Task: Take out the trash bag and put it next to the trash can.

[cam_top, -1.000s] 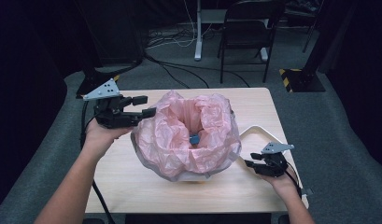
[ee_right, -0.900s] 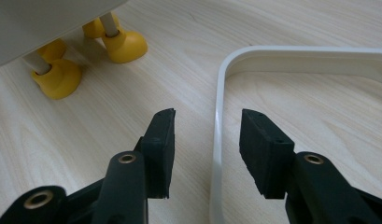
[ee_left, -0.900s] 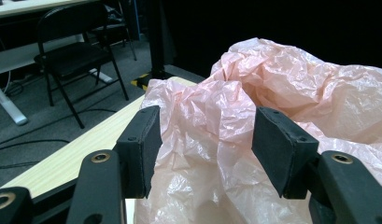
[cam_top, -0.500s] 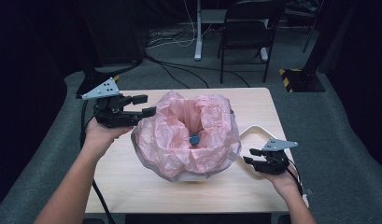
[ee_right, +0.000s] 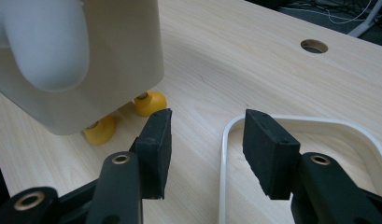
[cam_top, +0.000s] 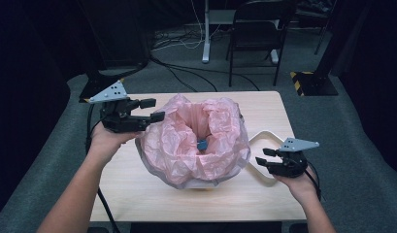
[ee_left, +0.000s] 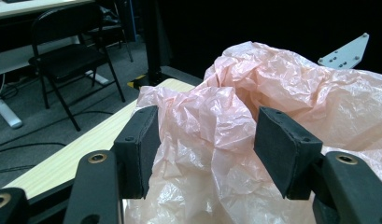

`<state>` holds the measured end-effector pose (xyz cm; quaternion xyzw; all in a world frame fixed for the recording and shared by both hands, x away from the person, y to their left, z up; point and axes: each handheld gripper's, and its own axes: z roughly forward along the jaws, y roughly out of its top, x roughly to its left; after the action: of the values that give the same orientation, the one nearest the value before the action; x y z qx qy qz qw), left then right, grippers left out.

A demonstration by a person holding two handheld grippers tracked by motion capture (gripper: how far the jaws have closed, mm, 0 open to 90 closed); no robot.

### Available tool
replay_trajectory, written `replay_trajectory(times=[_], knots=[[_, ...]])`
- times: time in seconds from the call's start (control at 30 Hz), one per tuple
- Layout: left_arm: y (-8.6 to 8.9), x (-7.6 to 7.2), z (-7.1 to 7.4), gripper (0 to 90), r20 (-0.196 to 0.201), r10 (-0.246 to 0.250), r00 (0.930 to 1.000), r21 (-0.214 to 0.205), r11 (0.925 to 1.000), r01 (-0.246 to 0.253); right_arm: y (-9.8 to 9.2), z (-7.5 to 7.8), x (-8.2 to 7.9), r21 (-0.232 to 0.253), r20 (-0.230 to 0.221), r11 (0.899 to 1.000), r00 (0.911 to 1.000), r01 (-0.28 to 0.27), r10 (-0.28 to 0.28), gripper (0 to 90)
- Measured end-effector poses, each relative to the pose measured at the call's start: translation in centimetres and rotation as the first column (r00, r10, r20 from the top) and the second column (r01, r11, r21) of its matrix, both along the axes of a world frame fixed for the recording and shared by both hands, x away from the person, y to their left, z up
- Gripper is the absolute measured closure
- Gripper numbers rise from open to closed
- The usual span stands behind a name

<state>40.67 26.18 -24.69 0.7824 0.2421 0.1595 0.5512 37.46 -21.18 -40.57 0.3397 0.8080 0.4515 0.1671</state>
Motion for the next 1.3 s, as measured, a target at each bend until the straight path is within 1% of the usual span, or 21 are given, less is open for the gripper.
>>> replay_trajectory(times=[0.23, 0.37, 0.53, 0.67, 0.77, 1.0, 1.17, 1.3], knots=[[-0.7, 0.6, 0.0, 37.4, -0.007, 0.000, 1.0000, 0.003, 1.0000, 0.000, 0.1, 1.0, -0.1, -0.002, 0.009, 1.000, 0.9999, -0.014, 0.014, 51.1], [-1.2, 1.1, -0.2, 34.8, -0.022, -0.002, 0.9998, 0.015, 0.9999, 0.002, 0.2, 1.7, -0.3, 0.001, 0.016, 1.000, 0.9995, -0.027, 0.027, 51.0], [-1.7, 1.4, -0.6, 34.3, -0.037, -0.008, 0.9993, 0.020, 0.9998, 0.009, 0.3, 3.0, -0.9, 0.009, 0.036, 0.999, 0.9983, -0.046, 0.046, 50.6], [-1.9, 1.6, -1.0, 34.7, -0.048, -0.013, 0.9988, 0.026, 0.9996, 0.014, 0.4, 3.9, -1.4, 0.020, 0.052, 0.998, 0.9967, -0.064, 0.063, 50.3], [-2.0, 1.6, -1.1, 34.9, -0.048, -0.015, 0.9987, 0.025, 0.9995, 0.016, 0.5, 4.4, -1.6, 0.019, 0.064, 0.997, 0.9954, -0.072, 0.071, 50.1], [-2.1, 1.7, -1.7, 36.6, -0.061, -0.018, 0.9980, 0.034, 0.9992, 0.020, 0.9, 4.8, -1.9, 0.018, 0.072, 0.996, 0.9937, -0.087, 0.085, 49.6], [-2.1, 1.8, -2.1, 39.2, -0.075, -0.024, 0.9969, 0.031, 0.9992, 0.027, 1.2, 5.2, -2.3, 0.018, 0.079, 0.995, 0.9922, -0.098, 0.096, 49.2], [-2.0, 1.9, -2.4, 41.5, -0.087, -0.028, 0.9958, 0.037, 0.9988, 0.031, 1.5, 5.7, -2.7, 0.016, 0.096, 0.994, 0.9893, -0.112, 0.110, 48.8]])
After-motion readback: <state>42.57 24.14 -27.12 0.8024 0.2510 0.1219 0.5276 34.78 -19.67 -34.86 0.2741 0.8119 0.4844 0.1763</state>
